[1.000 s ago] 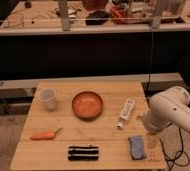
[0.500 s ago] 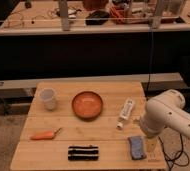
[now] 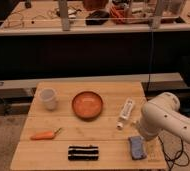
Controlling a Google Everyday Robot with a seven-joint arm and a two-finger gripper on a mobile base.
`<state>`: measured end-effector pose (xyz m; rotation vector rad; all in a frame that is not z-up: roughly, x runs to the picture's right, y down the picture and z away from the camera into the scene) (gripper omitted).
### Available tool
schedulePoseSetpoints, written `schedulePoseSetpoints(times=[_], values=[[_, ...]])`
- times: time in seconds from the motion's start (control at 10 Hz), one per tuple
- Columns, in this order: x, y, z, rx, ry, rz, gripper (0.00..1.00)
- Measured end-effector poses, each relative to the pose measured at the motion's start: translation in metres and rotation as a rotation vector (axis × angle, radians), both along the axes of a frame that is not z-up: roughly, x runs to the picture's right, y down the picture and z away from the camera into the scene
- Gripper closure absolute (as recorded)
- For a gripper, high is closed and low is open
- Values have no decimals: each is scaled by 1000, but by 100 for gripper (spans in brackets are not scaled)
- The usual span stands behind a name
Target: Place the white sponge in the ceramic bowl
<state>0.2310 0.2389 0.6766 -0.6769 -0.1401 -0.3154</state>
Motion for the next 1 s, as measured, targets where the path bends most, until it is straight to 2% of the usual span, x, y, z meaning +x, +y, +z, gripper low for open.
schedulePoseSetpoints(times=[1.0], values=[[7,30,3,-24,-79,-84,20]])
